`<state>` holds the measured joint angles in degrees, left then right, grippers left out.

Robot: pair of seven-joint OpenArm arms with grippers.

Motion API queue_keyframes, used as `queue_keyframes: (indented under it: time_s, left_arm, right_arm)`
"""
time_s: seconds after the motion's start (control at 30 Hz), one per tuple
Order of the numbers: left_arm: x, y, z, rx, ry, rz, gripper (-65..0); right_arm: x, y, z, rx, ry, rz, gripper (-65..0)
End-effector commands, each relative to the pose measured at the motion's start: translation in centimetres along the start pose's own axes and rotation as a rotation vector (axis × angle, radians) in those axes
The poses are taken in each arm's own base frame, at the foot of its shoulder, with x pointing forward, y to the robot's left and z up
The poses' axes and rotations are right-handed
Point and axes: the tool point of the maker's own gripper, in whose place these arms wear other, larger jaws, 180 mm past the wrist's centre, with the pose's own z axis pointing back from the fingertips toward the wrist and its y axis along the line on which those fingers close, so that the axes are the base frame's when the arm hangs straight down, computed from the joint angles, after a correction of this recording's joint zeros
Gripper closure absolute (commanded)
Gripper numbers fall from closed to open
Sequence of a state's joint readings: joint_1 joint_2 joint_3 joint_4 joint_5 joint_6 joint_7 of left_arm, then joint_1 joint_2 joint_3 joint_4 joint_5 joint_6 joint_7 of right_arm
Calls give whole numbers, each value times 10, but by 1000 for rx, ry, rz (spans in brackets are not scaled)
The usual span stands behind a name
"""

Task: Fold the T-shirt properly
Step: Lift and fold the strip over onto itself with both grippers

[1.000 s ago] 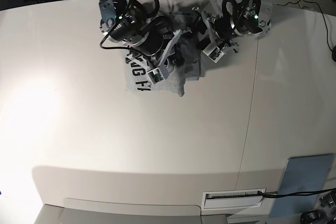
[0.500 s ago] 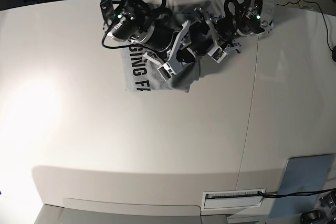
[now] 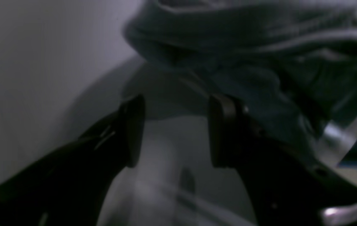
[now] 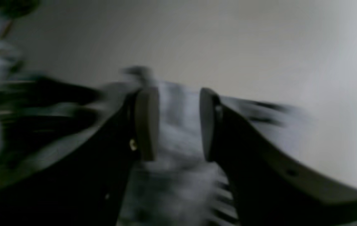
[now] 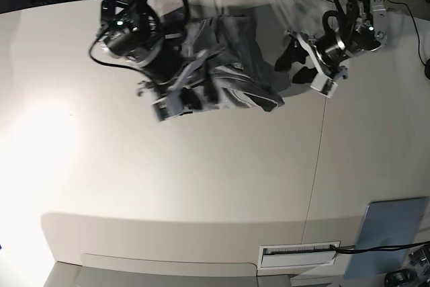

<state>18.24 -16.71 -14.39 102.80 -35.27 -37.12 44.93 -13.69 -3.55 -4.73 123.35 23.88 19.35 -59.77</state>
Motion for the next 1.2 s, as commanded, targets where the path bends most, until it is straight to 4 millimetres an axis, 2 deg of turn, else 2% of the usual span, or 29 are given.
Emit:
queue_keyframes:
  time_s: [0.0,0.1,0.17,0.27,0.43,0.53,0.63,0.7,0.8,0.87,0.93,1.0,1.1,1.17]
  left_arm:
    - [20,-4,5,-18,-63,-22,-307]
    - [32,-11,9,-23,-87,-58,-307]
    - [36,-12,10,-23,-95,-69,-307]
    - [35,-11,10,-17,-88,-74,-307]
    - [33,-11,10,-12,-84,-72,-307]
    - [29,-10,10,-11,-61,-72,-307]
    - [26,-10,10,-8,-44,-74,-307]
    - [25,-8,10,1,-37,-80,-307]
    - [22,-3,11,24,-17,-98,-307]
    - [21,0,12,28,-9,-106,-307]
    - [21,5,14,50,-6,-93,-307]
    - [22,7,16,51,-4,-95,-307]
    - [25,1,16,20,-21,-86,-304]
    - [30,-7,16,-19,-53,-56,-253]
  right_arm:
    - [11,-5,5,-9,-41,0,-219]
    - [-8,-31,15,-79,48,-3,-219]
    - [-29,-32,21,-83,121,2,-219]
    - [-52,-23,25,-54,188,16,-219]
    - [-63,10,17,32,231,76,-219]
    - [-73,17,10,6,268,99,-219]
    - [-86,40,4,74,307,117,-219]
    - [-95,65,3,152,340,149,-219]
    - [-105,115,10,348,368,205,-219]
    - [-102,133,15,416,352,222,-219]
    - [-93,132,17,400,323,243,-219]
    - [-77,119,17,338,273,263,-219]
    - [-52,85,17,193,188,242,-215]
    - [-42,54,17,79,159,224,-185]
